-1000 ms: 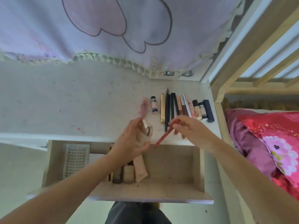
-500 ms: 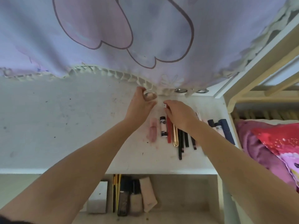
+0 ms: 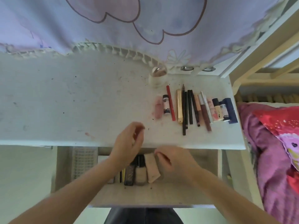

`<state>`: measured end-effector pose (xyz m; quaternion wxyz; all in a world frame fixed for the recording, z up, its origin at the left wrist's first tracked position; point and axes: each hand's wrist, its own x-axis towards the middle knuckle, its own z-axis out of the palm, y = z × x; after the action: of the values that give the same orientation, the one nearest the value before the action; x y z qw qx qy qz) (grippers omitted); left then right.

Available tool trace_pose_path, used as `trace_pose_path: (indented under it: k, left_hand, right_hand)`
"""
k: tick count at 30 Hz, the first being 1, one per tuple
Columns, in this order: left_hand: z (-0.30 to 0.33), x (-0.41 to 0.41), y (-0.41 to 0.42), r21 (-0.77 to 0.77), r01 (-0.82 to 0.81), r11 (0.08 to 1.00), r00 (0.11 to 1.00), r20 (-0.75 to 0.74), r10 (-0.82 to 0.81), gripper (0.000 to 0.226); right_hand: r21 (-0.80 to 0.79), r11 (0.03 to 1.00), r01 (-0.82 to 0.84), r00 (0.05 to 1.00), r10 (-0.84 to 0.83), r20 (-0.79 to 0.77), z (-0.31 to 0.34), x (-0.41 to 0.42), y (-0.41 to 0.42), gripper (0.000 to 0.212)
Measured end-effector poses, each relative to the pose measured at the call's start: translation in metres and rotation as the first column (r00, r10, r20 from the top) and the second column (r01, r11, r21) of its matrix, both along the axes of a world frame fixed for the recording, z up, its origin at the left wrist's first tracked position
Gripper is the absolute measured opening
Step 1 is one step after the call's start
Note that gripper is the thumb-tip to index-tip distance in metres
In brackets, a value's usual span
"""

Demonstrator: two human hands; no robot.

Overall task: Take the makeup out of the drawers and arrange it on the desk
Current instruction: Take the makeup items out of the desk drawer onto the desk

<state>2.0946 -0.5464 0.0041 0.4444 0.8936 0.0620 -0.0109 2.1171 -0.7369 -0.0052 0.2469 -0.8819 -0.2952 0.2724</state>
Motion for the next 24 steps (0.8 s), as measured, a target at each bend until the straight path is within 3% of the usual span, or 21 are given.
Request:
trace_pose_path:
  k: [3, 5, 8, 12, 15, 18, 20, 24]
  left_hand:
    - [-0.044, -0.071, -0.005, 0.168, 0.351, 0.921, 0.900, -0.332, -0.282, 0.021]
    - [-0.075, -0.083, -0.008, 0.284, 0.337, 0.898, 0.878, -0.438, -0.191, 0.036]
    - [-0.100, -0.070, -0.015, 0.443, 0.203, 0.873, 0.886, -0.463, 0.029, 0.047]
    - [-0.114, -0.058, -0.029, 0.572, 0.315, 0.758, 0.875, -0.484, 0.001, 0.043]
    - [-0.116, -0.063, -0.033, 0.611, 0.273, 0.743, 0.903, -0.430, 0.021, 0.044]
    - [-0.112, -0.075, -0.036, 0.521, 0.190, 0.832, 0.929, -0.368, 0.018, 0.045]
    - [-0.105, -0.083, -0.039, 0.334, 0.085, 0.939, 0.918, -0.392, 0.056, 0.044]
    - [-0.094, -0.088, -0.043, 0.067, -0.056, 0.996, 0.892, -0.444, 0.080, 0.046]
  right_hand:
    - [-0.205, 0.979, -0.003, 0.988, -0.030, -0.155, -0.063, -0.030, -0.002, 0.039]
    - [-0.234, 0.971, 0.056, 0.985, -0.092, -0.145, -0.085, -0.031, 0.007, 0.052]
    - [-0.199, 0.975, 0.098, 0.993, -0.107, -0.038, -0.100, -0.028, 0.029, 0.061]
    - [-0.338, 0.940, 0.051, 0.998, -0.035, 0.054, -0.106, -0.026, 0.045, 0.033]
    - [-0.292, 0.953, 0.083, 0.997, -0.081, 0.020, -0.109, -0.033, 0.036, 0.037]
    - [-0.116, 0.970, 0.211, 0.956, -0.230, -0.184, -0.103, -0.044, 0.019, 0.047]
    - [-0.020, 0.950, 0.313, 0.908, -0.305, -0.286, -0.098, -0.052, 0.008, 0.042]
    - [0.052, 0.962, 0.267, 0.926, -0.241, -0.293, -0.086, -0.061, -0.003, 0.027]
